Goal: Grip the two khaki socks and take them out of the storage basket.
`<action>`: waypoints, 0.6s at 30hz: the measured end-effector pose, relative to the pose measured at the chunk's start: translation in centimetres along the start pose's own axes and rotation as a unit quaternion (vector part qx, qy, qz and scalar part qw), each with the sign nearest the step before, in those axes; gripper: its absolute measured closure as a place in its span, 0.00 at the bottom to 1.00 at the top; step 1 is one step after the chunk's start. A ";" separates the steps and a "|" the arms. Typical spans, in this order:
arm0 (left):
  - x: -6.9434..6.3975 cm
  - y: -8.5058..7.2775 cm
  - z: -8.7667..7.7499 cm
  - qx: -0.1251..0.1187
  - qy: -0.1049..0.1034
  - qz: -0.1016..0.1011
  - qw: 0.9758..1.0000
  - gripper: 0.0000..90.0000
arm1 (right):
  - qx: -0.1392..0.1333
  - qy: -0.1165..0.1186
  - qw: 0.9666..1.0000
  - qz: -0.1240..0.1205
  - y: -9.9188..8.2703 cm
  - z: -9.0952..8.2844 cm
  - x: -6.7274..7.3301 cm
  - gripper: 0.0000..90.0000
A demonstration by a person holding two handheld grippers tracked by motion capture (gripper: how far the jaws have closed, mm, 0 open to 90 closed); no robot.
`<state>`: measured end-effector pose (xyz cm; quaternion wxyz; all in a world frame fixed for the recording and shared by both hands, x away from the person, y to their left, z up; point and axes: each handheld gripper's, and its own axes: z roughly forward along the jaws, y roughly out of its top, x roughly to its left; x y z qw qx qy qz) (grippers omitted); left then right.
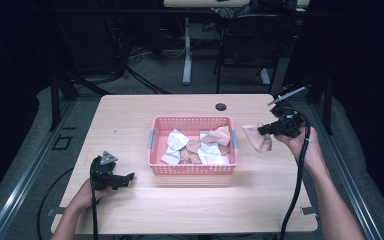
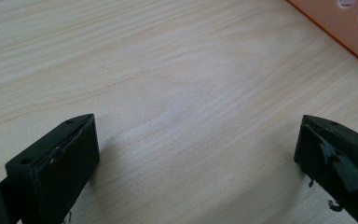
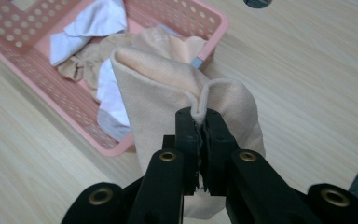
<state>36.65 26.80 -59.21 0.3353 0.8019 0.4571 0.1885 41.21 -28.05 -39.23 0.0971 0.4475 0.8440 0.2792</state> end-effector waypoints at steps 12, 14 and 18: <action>0.0 0.0 0.0 0.000 0.000 0.000 1.000 0.00 | 0.021 -0.017 0.999 0.035 -2.7 1.7 -2.6 0.96; 0.0 0.0 0.0 0.000 0.000 0.000 1.000 0.00 | 0.029 -0.020 0.999 0.040 -3.0 2.3 -3.0 0.96; 0.0 0.0 0.0 0.000 0.000 0.000 1.000 0.00 | 0.040 -0.021 0.998 0.043 -3.3 2.9 -3.4 0.96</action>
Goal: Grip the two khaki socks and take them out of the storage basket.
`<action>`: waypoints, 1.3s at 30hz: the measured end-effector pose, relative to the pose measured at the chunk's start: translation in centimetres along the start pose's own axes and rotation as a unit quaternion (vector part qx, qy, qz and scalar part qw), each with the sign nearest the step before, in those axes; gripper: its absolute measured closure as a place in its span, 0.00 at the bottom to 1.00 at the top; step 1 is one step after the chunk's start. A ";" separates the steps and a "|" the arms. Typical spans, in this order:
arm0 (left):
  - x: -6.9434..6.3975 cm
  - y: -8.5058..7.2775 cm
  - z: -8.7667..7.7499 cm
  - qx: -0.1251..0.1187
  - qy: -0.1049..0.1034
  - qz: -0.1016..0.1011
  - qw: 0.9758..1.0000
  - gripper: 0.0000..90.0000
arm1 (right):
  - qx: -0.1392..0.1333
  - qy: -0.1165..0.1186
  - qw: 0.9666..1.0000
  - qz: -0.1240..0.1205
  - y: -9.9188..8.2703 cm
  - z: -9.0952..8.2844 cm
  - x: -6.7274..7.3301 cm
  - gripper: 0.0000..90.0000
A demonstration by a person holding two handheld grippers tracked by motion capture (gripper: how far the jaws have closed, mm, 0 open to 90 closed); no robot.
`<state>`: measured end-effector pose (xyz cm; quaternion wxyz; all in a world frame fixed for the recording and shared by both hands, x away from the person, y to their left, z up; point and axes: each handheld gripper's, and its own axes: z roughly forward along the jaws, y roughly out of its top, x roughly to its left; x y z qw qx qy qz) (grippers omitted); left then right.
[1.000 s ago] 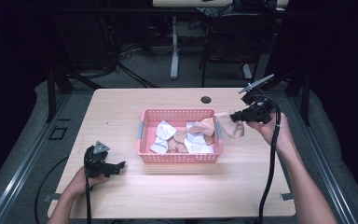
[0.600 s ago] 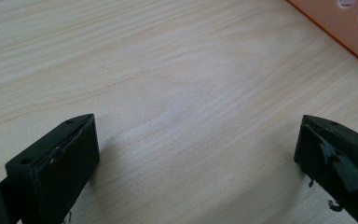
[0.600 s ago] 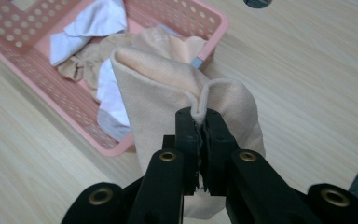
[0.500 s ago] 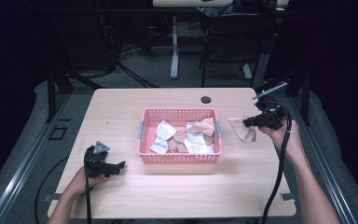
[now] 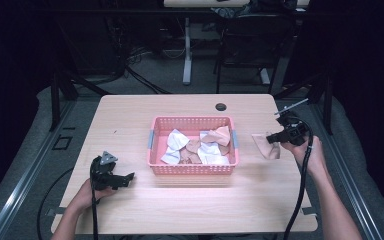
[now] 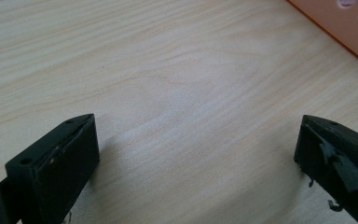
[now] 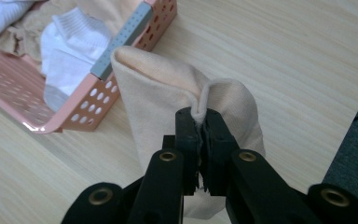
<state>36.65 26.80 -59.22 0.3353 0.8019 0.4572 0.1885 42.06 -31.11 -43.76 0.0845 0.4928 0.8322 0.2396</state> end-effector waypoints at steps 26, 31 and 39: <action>0.0 0.0 0.0 0.000 0.000 0.000 1.000 0.00 | 0.073 0.000 0.997 0.011 -0.6 5.7 -0.4 0.94; 0.0 0.0 0.0 0.000 0.000 0.000 1.000 0.00 | 0.084 -0.004 0.996 0.011 -0.6 6.0 -0.4 0.86; 0.0 0.0 0.0 0.000 0.000 0.000 1.000 0.00 | 0.075 -0.004 0.997 0.014 -0.6 5.4 -0.6 0.59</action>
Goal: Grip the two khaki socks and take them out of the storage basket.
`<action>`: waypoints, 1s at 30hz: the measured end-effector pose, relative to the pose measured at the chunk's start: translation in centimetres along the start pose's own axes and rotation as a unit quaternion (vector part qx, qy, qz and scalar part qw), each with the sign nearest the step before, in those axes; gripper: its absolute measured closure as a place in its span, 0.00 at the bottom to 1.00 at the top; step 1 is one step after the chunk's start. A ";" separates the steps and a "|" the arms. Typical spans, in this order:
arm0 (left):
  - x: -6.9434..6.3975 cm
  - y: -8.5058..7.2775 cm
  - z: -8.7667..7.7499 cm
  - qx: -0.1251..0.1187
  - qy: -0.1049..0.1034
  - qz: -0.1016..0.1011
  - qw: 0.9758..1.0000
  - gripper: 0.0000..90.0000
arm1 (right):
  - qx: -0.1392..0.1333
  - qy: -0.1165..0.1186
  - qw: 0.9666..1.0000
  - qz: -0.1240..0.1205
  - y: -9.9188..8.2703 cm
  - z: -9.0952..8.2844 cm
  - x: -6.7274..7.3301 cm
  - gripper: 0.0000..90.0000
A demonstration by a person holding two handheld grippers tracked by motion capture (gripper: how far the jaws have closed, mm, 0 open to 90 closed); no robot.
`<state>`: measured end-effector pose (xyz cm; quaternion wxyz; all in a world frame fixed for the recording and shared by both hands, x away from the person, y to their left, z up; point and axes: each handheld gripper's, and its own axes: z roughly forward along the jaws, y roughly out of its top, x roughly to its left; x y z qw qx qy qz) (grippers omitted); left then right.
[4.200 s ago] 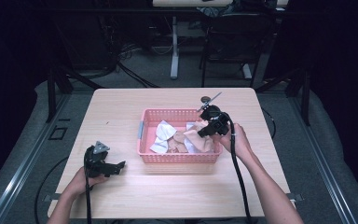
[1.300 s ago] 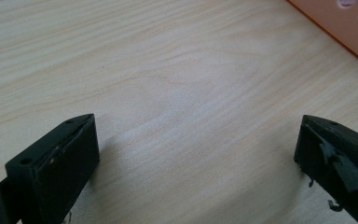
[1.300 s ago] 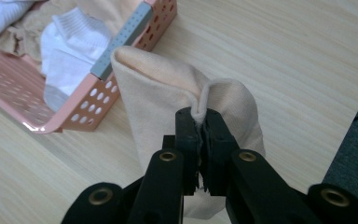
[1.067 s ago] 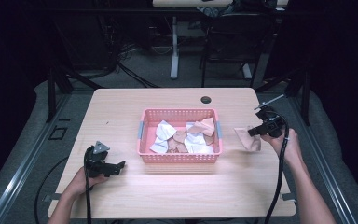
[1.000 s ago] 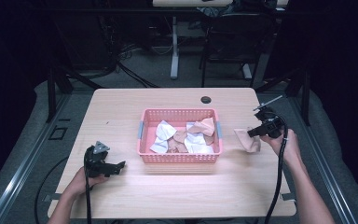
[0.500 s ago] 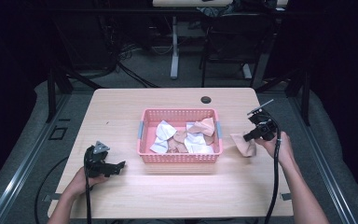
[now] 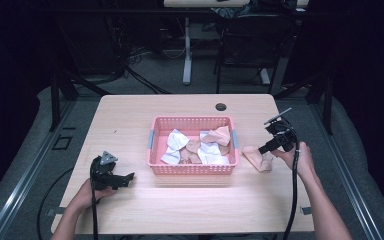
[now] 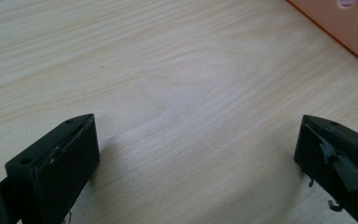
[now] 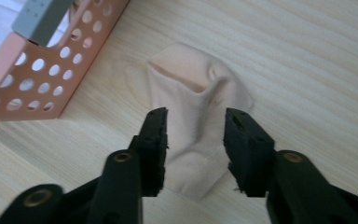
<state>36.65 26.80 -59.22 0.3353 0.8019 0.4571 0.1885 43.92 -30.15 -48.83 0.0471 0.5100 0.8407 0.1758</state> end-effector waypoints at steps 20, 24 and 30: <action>0.0 0.0 0.0 0.000 0.000 0.000 1.000 0.00 | -0.095 0.027 0.994 -0.042 1.0 -4.2 3.2 0.08; 0.0 0.0 0.0 0.000 0.000 0.000 1.000 0.00 | -0.099 0.022 0.993 -0.061 1.7 -4.9 4.5 0.05; 0.0 0.0 0.0 0.000 0.000 0.000 1.000 0.00 | -0.102 0.022 0.992 -0.077 3.0 -5.1 6.0 0.00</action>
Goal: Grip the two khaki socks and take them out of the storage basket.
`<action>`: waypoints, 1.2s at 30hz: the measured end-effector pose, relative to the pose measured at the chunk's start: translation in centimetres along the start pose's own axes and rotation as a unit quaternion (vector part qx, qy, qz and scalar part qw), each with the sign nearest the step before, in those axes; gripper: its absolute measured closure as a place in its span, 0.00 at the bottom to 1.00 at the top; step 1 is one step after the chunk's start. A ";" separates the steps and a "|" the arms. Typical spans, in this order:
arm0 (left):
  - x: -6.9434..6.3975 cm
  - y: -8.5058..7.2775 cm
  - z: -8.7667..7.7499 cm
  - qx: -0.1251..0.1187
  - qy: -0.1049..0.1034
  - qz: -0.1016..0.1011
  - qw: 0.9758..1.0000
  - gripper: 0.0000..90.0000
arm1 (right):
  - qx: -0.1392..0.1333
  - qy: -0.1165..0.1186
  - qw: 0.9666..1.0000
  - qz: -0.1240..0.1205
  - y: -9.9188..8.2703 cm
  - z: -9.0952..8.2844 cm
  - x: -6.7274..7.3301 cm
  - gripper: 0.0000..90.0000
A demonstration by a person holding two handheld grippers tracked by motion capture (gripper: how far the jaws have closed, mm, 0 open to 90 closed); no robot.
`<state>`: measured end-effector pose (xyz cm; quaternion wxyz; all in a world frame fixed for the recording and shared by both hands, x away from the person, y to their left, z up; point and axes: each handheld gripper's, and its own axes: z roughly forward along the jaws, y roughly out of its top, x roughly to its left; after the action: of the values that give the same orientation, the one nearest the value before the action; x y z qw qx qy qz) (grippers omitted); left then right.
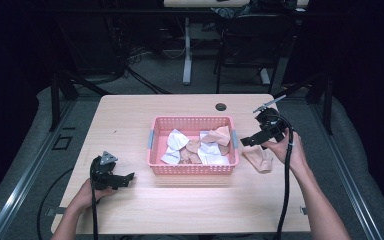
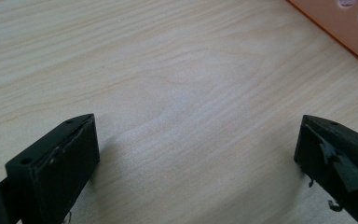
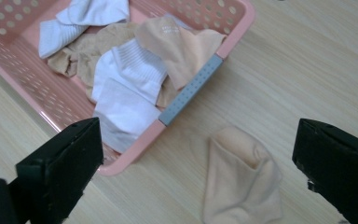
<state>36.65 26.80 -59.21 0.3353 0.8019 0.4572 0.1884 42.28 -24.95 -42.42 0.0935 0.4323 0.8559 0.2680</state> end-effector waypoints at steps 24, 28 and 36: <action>0.0 0.0 0.0 0.000 0.000 0.000 1.000 0.00 | 0.016 0.027 0.999 -0.033 5.1 4.6 2.7 0.19; 0.0 0.0 0.0 0.000 0.000 0.000 1.000 0.00 | 0.040 0.024 0.998 -0.043 5.7 6.1 2.9 0.26; 0.0 0.0 0.0 0.001 0.000 0.001 1.000 0.00 | 0.069 0.014 0.997 -0.044 6.8 10.1 3.6 0.37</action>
<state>36.65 26.81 -59.21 0.3347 0.8023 0.4569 0.1883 48.74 -15.03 -46.95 0.0631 0.3962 0.8916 0.2102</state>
